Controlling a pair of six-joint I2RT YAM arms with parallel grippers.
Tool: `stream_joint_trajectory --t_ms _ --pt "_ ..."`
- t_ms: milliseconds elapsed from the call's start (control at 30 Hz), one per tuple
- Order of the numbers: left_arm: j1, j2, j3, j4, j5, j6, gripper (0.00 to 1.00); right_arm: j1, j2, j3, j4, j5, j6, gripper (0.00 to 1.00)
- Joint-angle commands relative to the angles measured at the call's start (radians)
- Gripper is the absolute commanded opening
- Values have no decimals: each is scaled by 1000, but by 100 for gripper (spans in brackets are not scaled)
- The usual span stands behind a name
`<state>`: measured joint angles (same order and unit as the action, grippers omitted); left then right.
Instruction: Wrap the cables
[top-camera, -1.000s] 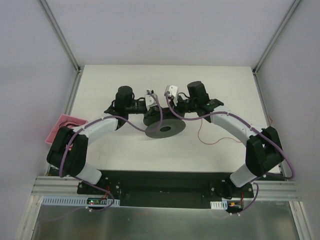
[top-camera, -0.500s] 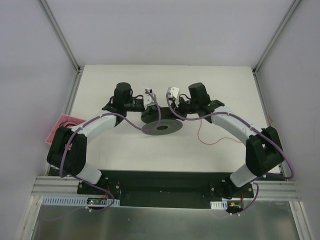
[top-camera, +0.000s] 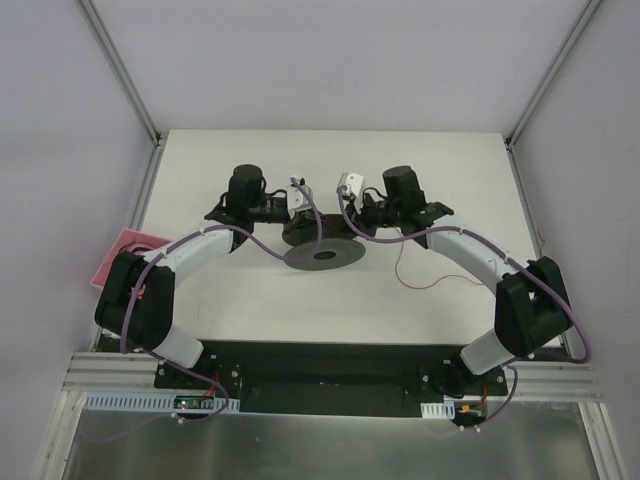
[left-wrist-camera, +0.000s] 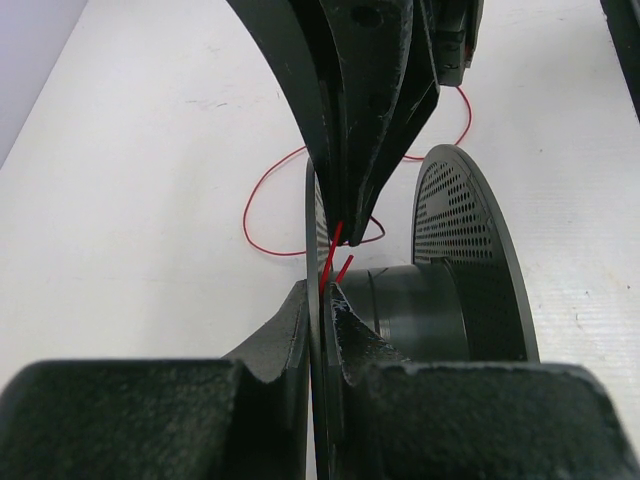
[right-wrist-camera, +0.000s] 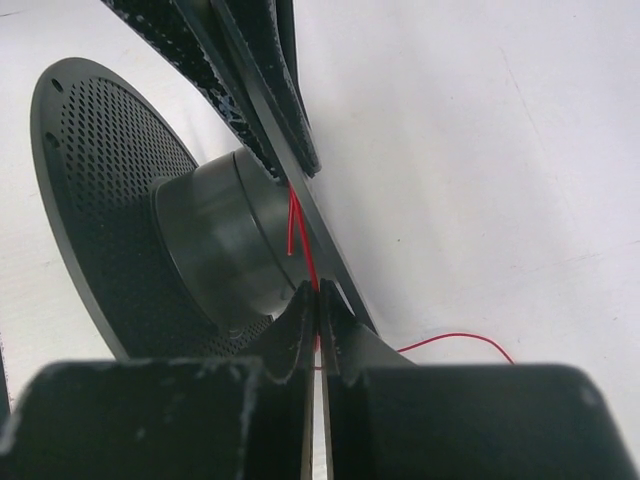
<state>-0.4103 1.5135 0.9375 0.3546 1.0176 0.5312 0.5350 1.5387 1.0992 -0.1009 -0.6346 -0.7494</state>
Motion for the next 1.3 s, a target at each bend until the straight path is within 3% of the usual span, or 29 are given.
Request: stream_joint_trajectory --t_ms 0,333,400,500,533,633,733,967,1000,1133,1267 --pt "19 4 12 -23 65 33 0 -46 -25 -24 -20 65 -28 1" --pt "25 -1 20 -34 84 54 0 -82 -72 -30 -11 58 2 6" --pt "27 -3 20 -43 75 75 0 -96 -92 -38 -10 53 5 1" --pt "28 1 29 -71 85 107 0 -113 -117 -61 -10 43 -10 1" --pt "28 2 33 -71 88 107 0 -118 -118 -64 -14 46 -10 8" --pt "28 10 55 -74 93 89 0 -132 -127 -70 -36 42 -16 43" --pt "28 11 72 -77 96 72 0 -156 -137 -75 -45 49 -1 57" --pt "36 -6 102 -95 92 0 0 -196 -161 -84 -43 110 33 80" --pt "36 -12 115 -94 64 -34 0 -201 -164 -90 -27 133 54 81" --pt "51 -33 182 -94 33 -193 0 -233 -204 -133 24 162 76 100" --pt "57 -64 219 -103 26 -252 0 -277 -198 -141 18 61 10 96"
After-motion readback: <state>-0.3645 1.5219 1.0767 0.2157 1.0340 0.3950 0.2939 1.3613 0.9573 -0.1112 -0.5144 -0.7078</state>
